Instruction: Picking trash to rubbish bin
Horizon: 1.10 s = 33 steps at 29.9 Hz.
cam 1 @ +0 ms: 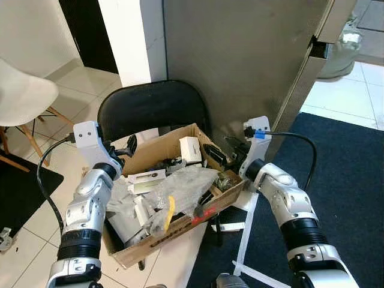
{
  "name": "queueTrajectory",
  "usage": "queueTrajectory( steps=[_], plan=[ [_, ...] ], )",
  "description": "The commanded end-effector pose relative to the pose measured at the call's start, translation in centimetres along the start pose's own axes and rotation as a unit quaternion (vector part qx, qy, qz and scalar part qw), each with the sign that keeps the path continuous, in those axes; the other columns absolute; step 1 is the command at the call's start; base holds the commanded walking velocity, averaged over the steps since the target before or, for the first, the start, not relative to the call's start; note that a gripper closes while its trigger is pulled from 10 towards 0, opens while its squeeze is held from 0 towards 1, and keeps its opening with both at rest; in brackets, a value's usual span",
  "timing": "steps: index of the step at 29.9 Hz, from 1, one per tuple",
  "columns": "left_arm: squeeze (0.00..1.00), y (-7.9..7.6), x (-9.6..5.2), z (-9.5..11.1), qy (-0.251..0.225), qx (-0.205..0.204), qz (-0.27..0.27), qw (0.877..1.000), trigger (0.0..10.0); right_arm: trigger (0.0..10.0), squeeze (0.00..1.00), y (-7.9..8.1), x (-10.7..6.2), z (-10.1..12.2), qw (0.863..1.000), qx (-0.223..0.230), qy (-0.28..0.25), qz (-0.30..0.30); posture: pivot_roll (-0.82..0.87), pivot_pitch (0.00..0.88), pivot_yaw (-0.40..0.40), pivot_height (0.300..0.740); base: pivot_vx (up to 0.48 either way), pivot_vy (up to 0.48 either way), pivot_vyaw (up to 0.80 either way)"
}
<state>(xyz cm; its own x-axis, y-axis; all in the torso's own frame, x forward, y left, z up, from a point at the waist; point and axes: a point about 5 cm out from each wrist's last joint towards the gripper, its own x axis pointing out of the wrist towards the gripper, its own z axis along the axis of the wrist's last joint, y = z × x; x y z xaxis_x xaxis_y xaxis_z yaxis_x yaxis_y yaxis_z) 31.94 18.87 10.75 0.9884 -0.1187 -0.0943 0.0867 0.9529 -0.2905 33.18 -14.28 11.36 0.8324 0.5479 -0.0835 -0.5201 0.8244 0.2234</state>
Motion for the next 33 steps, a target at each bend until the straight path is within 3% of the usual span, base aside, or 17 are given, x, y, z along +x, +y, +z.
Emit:
queueTrajectory(
  steps=[1,33],
  plan=[
    [0.00,0.16,-0.19,0.06,0.001,0.018,-0.003,1.000,10.0,10.0,0.00,-0.12,-0.07,-0.33,1.000,0.012,0.005,-0.003,-0.11,0.000,0.045,0.740,-0.285,0.000,0.00],
    [0.00,-0.03,-0.21,-0.02,0.002,0.027,-0.009,1.000,10.0,10.0,0.00,-0.16,-0.12,-0.34,1.000,0.013,0.005,-0.004,-0.11,0.000,0.046,0.740,-0.463,0.000,0.00]
  ],
)
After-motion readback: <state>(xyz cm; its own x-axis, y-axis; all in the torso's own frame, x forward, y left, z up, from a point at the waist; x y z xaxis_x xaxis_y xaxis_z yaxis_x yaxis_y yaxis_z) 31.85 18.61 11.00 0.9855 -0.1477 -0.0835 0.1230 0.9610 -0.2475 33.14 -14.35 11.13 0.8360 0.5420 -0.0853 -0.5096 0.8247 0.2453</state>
